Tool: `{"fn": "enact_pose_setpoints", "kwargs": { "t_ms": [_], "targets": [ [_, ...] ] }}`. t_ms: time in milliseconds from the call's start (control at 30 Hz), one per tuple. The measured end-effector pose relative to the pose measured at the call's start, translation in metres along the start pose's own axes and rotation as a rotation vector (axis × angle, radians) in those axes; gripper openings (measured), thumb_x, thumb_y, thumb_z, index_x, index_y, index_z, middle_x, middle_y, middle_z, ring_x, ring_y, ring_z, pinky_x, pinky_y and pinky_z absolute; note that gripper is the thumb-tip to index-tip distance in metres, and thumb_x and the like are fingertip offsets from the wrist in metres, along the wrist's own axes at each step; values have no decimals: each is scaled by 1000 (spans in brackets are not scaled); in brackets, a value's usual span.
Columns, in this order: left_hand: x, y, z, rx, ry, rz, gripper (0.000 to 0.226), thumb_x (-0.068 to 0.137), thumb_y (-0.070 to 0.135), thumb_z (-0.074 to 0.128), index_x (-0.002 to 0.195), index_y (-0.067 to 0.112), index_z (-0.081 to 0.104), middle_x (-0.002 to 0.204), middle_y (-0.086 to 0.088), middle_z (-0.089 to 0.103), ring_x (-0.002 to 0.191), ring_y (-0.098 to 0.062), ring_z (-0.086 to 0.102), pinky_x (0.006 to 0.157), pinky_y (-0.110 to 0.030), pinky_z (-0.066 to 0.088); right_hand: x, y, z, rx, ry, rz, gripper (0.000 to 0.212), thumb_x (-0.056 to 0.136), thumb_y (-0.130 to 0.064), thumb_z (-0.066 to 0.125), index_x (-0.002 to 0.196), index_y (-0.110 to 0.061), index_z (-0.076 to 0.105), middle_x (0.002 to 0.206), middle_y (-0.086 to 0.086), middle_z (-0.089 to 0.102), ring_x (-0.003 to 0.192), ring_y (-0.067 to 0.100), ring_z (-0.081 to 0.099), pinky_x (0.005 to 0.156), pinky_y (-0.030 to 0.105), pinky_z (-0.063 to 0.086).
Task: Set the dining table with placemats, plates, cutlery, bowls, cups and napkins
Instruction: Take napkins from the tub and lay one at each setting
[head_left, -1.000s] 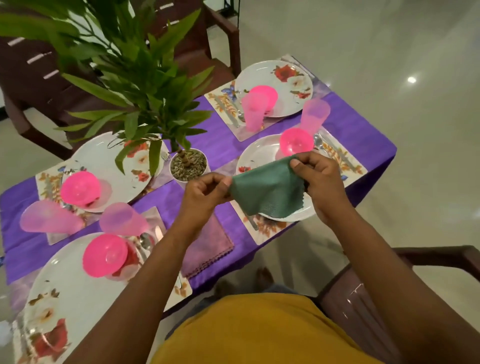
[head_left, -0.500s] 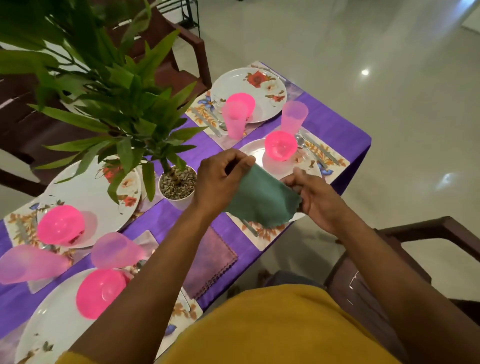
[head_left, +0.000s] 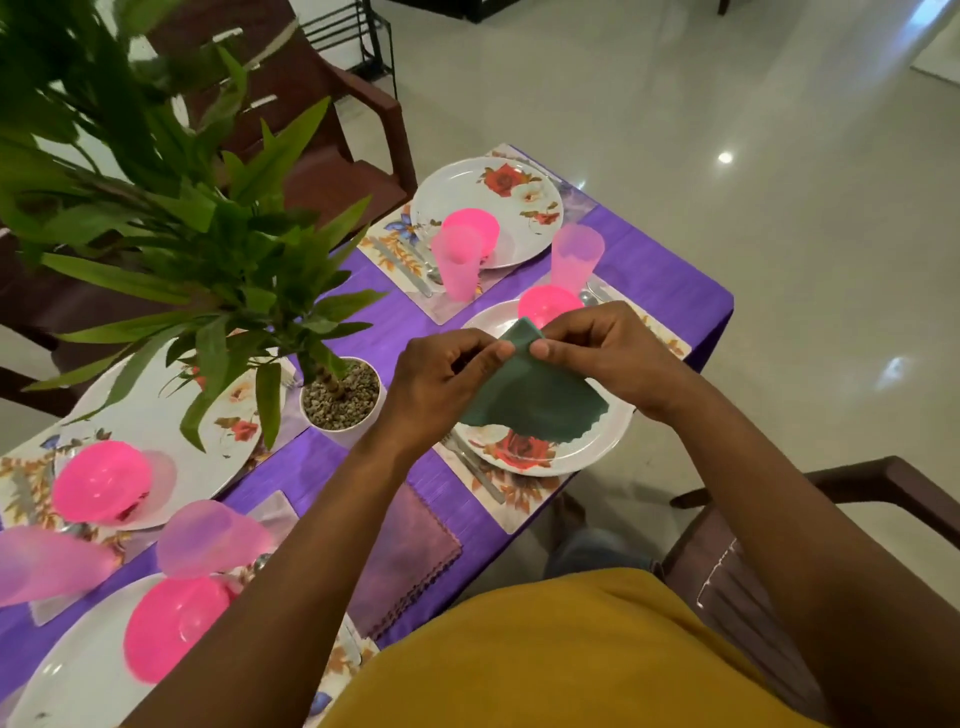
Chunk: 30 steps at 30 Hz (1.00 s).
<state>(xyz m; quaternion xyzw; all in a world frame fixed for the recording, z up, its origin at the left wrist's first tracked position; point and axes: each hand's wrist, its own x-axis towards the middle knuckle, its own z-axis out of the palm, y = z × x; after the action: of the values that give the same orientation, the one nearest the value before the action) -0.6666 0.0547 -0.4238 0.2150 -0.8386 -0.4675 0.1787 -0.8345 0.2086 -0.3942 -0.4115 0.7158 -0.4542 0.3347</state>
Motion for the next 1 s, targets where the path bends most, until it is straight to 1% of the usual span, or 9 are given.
{"fn": "enact_pose_setpoints", "kwargs": {
  "t_ms": [100, 200, 333, 433, 500, 567, 667, 867, 1000],
  "targets": [
    [15, -9, 12, 31, -18, -23, 67, 96, 70, 51, 81, 7, 71, 71, -13, 64, 66, -29, 59, 59, -47, 44, 14, 7, -27, 39, 1, -21, 13, 95, -34, 69, 95, -25, 79, 90, -7, 76, 87, 12, 68, 77, 37, 56],
    [36, -9, 30, -21, 29, -5, 72, 98, 65, 49, 72, -2, 60, 62, -18, 50, 55, -22, 44, 54, -42, 34, 33, 20, -54, 51, -29, -28, 17, 99, -30, 65, 88, -20, 73, 78, -12, 71, 72, 2, 60, 64, 17, 47],
    [77, 0, 64, -50, 104, -95, 66, 99, 57, 54, 58, 7, 43, 53, 9, 29, 51, -7, 28, 49, -28, 24, 67, 46, -95, 77, -90, -23, 27, 106, -30, 57, 86, -13, 60, 77, 2, 56, 73, 16, 50, 65, 29, 37],
    [112, 16, 94, -211, 176, -231, 59, 105, 45, 55, 56, 18, 35, 51, 14, 27, 48, -6, 24, 48, -26, 21, 88, 60, -128, 157, -111, -4, 28, 106, -33, 55, 89, -11, 56, 74, -1, 54, 69, 15, 47, 61, 31, 36],
    [136, 26, 112, -481, 229, -450, 51, 104, 46, 57, 64, 14, 48, 58, 5, 43, 55, -10, 39, 57, -28, 31, 101, 67, -152, 262, -134, 33, 24, 107, -30, 54, 88, -16, 55, 72, -7, 58, 65, 9, 52, 59, 25, 40],
    [153, 32, 123, -911, 183, -593, 66, 93, 69, 56, 94, 4, 65, 99, -17, 64, 90, -30, 59, 82, -40, 42, 111, 75, -173, 363, -165, 64, 21, 106, -28, 54, 87, -19, 56, 77, -4, 63, 69, 11, 57, 64, 26, 45],
    [166, 40, 145, -1259, 117, -640, 96, 89, 80, 42, 144, 3, 57, 150, -19, 55, 138, -39, 54, 115, -56, 41, 126, 87, -203, 508, -155, 112, 18, 107, -21, 53, 90, -17, 55, 84, 1, 64, 76, 16, 59, 69, 28, 49],
    [187, 56, 191, -1319, 97, -502, 72, 93, 36, 67, 157, 16, 41, 151, -19, 54, 134, -43, 54, 112, -56, 46, 145, 114, -251, 687, 53, 213, 8, 107, -18, 53, 102, -15, 58, 92, -2, 72, 82, 12, 68, 75, 29, 58],
    [202, 68, 217, -1233, 113, -425, 90, 90, 9, 68, 161, 45, 23, 155, -16, 52, 139, -40, 53, 109, -60, 47, 154, 143, -275, 695, 161, 294, 25, 106, -9, 53, 131, -14, 53, 108, 3, 73, 91, 16, 71, 78, 32, 59]
  ]
}}
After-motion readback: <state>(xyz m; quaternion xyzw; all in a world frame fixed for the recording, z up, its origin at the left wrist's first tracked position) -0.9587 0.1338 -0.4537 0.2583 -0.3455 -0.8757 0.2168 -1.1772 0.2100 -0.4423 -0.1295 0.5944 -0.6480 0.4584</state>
